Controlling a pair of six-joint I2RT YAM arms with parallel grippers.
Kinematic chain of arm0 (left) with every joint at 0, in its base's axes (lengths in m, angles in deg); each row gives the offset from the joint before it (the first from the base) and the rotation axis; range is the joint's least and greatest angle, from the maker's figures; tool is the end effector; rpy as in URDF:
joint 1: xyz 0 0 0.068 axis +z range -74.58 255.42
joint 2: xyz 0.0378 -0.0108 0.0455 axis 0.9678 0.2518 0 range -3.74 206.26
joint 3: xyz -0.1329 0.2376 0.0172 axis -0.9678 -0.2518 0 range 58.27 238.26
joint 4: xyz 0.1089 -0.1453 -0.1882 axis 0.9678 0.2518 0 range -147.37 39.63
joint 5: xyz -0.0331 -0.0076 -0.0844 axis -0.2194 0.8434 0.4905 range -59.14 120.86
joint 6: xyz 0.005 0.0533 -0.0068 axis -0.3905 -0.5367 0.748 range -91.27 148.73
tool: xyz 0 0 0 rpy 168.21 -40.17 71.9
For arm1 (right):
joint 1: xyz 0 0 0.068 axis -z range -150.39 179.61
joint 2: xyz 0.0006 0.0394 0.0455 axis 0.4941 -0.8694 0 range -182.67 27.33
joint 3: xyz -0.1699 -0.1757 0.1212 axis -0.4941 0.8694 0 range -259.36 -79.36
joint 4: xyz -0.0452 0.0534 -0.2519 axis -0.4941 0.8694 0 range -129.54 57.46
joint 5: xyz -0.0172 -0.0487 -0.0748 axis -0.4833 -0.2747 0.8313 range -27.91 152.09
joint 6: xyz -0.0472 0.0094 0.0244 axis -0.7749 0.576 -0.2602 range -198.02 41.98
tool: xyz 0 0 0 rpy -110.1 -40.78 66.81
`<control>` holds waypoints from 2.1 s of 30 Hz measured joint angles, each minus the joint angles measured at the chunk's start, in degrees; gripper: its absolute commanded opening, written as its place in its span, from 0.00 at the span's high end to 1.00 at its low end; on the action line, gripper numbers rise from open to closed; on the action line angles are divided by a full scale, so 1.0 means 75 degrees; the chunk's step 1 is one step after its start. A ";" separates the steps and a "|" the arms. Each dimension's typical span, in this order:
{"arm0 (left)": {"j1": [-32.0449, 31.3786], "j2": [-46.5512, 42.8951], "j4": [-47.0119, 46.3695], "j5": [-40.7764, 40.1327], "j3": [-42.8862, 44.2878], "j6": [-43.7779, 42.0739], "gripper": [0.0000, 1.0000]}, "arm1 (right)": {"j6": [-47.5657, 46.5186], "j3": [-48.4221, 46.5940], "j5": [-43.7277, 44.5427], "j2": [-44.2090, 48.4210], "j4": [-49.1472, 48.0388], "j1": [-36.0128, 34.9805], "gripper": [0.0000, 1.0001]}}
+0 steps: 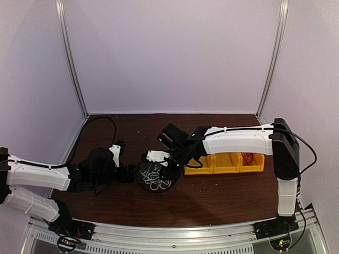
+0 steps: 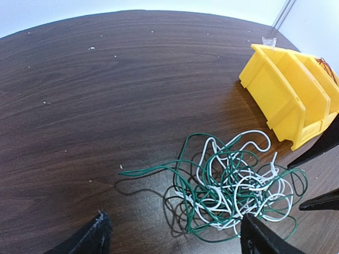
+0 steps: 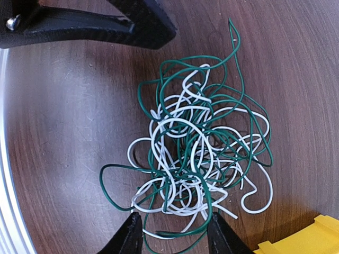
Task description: Untangle the cables
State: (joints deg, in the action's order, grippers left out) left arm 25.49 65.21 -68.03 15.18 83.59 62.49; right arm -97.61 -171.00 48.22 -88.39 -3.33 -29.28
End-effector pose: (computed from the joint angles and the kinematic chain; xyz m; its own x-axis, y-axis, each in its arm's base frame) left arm 0.1585 -0.1736 0.1753 -0.6195 -0.0947 -0.7793 0.2965 0.8910 -0.3439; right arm 0.2182 0.3782 0.2118 -0.1234 -0.8347 -0.5367 -0.9914 0.1273 0.0300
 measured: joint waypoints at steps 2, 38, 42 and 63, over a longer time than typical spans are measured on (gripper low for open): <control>0.0003 0.0003 -0.0006 0.0000 -0.0015 0.0000 0.14 | 0.0015 0.0000 -0.0035 0.0006 0.0000 0.0000 0.56; 0.0003 -0.0009 -0.0178 -0.0143 -0.0245 0.0032 0.14 | 0.0641 -0.0662 0.0087 -0.0414 0.0420 0.0000 0.57; 0.0003 -0.0009 -0.0178 -0.0143 -0.0245 0.0032 0.14 | 0.0635 -0.0632 0.0087 -0.0414 0.0609 0.0000 0.68; 0.0000 -0.0047 -0.0950 0.0452 -0.0338 -0.0548 0.15 | 0.0373 -0.1638 0.0326 0.0472 0.1320 0.0000 1.00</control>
State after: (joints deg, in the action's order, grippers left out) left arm 25.49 64.86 -75.15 18.57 81.05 58.38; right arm -94.81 -183.28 50.67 -84.85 6.57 -29.28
